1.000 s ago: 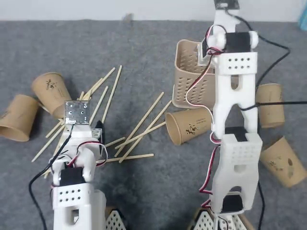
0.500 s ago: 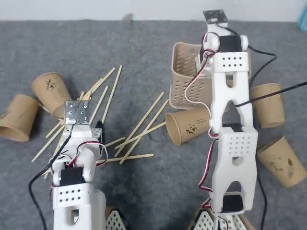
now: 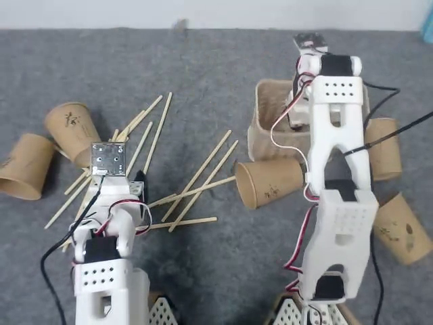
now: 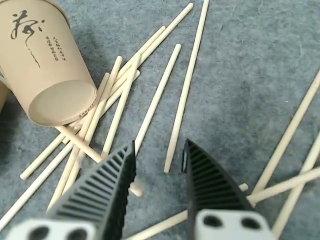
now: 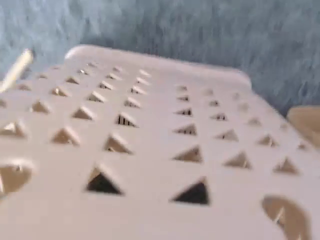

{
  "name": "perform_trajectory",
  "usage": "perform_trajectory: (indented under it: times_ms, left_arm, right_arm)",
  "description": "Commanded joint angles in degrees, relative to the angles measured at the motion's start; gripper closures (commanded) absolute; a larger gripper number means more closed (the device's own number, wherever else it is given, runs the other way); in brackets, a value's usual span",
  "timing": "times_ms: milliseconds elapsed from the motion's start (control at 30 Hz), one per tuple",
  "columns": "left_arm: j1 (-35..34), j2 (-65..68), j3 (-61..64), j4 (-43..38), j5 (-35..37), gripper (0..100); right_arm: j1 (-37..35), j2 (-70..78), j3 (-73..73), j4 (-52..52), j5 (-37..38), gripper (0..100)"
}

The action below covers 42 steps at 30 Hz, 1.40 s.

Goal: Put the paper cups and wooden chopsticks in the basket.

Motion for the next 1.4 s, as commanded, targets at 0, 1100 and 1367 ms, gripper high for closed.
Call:
perform_trajectory:
  times_ms: [0, 1100, 1367]
  left_arm:
    - [0.18, -0.79, -0.22, -1.49, -0.44, 86]
    - [-0.18, -0.79, -0.22, -1.41, -0.44, 86]
    - [-0.18, -0.79, -0.22, -1.41, -0.44, 86]
  right_arm:
    - [1.01, -10.51, 6.68, 2.51, 0.88, 99.1]
    - [1.45, -22.29, 10.81, -0.57, -18.9, 99.0]
    - [1.1, -17.19, 10.64, -6.37, -21.89, 99.2]
